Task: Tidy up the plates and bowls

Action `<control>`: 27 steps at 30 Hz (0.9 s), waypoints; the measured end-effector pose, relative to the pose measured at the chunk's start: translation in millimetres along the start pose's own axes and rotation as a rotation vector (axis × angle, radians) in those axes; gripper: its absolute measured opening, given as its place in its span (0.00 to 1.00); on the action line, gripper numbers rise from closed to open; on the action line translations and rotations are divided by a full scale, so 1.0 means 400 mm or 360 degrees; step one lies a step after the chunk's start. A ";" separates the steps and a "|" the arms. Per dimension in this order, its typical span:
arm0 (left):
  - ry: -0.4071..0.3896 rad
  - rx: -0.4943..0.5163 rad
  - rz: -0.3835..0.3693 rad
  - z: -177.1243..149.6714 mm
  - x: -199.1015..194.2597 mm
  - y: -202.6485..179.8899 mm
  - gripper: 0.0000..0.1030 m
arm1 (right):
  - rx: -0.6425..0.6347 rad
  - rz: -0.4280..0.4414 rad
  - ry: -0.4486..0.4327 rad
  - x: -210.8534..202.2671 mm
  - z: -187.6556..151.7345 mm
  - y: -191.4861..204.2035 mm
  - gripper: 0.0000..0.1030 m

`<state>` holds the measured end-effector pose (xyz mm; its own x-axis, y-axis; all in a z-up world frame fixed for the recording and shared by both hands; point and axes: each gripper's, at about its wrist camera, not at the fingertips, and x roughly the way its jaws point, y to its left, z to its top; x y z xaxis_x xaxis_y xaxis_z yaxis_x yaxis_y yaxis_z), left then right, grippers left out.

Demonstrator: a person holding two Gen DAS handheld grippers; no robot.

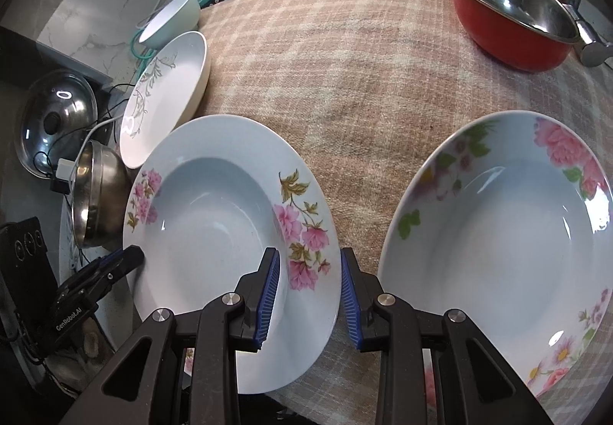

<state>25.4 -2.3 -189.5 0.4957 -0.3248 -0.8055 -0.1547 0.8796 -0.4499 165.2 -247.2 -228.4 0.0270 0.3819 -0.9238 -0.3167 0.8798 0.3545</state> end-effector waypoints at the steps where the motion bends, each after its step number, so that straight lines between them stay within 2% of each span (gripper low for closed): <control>1: 0.0003 -0.0002 -0.0001 0.002 0.003 0.001 0.19 | -0.0001 -0.0004 -0.0003 -0.002 -0.002 0.000 0.28; 15: 0.0032 0.0016 0.0015 0.012 0.026 0.005 0.21 | -0.0062 -0.0113 -0.0008 -0.002 -0.020 0.020 0.28; 27: 0.0046 0.0024 0.0021 0.017 0.029 0.013 0.21 | -0.0092 -0.0180 0.0042 0.017 -0.018 0.036 0.28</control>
<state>36.1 0.9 -198.6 0.4685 -0.3231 -0.8222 -0.1481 0.8888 -0.4337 153.9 -234.0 -230.5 0.0408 0.2731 -0.9611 -0.3674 0.8986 0.2398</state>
